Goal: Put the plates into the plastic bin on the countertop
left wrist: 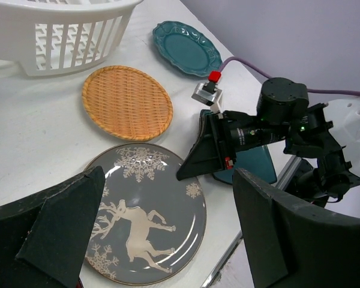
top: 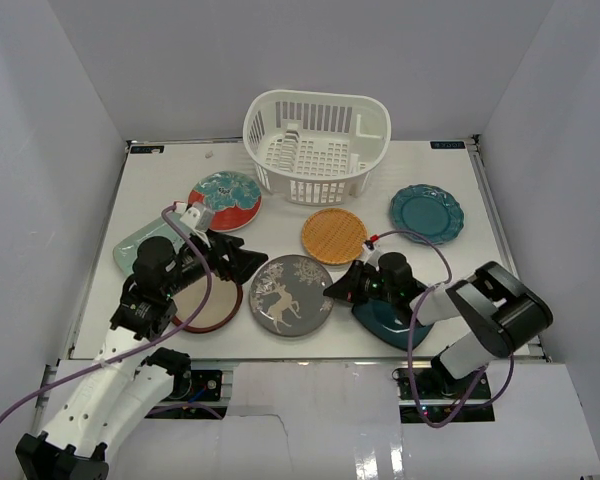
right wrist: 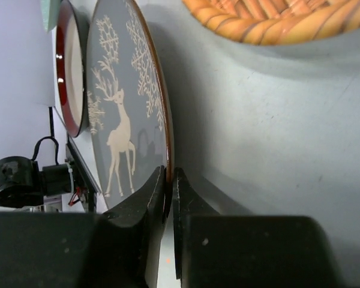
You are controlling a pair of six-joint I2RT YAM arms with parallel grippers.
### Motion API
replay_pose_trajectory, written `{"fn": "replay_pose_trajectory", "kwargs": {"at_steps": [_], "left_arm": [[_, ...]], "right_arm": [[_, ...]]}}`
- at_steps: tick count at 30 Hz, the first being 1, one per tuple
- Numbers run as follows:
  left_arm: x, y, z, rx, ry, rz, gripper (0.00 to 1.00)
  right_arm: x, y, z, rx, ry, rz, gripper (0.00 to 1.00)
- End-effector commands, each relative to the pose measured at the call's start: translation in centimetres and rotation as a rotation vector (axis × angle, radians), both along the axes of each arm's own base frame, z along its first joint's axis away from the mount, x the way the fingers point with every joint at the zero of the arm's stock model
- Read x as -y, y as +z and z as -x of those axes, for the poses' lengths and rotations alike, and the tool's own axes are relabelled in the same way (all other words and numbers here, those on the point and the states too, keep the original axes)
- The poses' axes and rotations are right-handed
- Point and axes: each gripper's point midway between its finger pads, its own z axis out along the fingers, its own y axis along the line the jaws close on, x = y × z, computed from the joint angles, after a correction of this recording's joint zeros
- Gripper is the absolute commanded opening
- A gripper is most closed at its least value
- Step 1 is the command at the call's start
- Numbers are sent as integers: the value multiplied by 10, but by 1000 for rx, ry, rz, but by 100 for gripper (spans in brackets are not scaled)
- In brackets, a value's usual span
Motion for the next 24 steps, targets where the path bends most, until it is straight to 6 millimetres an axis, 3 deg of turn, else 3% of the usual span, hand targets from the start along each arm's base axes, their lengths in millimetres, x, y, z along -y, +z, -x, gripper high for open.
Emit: {"fn": "replay_pose_trajectory", "kwargs": {"at_steps": [1,2,3,6,8,9,10,11,12,14,15,17,18,19,20,21,22,23,24], "left_arm": [[-3,21,2,64,9,18,98],[-4,23,3,74,16,20,98],[-8,26,0,86,47,23,98],[-20,36,2,134,110,33,98],[-30,42,-1,153,176,39,98],[-37,43,-5,158,219,38,98],[-40,43,-6,157,240,38,98],[-43,44,-6,155,259,40,98],[-49,45,-9,155,297,40,98],[-53,43,-11,144,326,34,98],[-56,43,-11,143,342,34,98],[-61,42,-13,136,372,32,98],[-61,42,-13,133,377,33,98],[-62,41,-14,130,382,32,98],[-62,41,-14,129,379,33,98],[-60,39,-14,123,373,31,98],[-58,38,-14,119,364,31,98],[-56,37,-14,115,350,30,98],[-55,35,-14,110,345,27,98]], "right_arm": [[-4,46,-3,140,-9,-99,8],[-4,53,-3,143,-3,-94,8],[-5,83,-4,211,1,-132,8],[-4,128,-11,275,4,-95,8],[2,176,-17,365,-28,-138,8],[4,213,-22,426,-42,-162,8],[6,231,-25,455,-51,-173,8],[12,244,-32,477,-70,-170,8],[13,276,-41,546,-88,-186,8],[22,292,-66,572,-142,-175,8],[23,320,-75,622,-157,-199,8],[34,337,-101,663,-221,-182,8],[36,333,-125,656,-274,-148,8],[40,357,-139,711,-307,-148,8],[46,364,-153,731,-341,-136,8],[46,354,-179,720,-386,-93,8],[48,380,-192,785,-410,-93,8],[45,368,-216,769,-425,-55,8],[46,372,-230,780,-449,-42,8]]}}
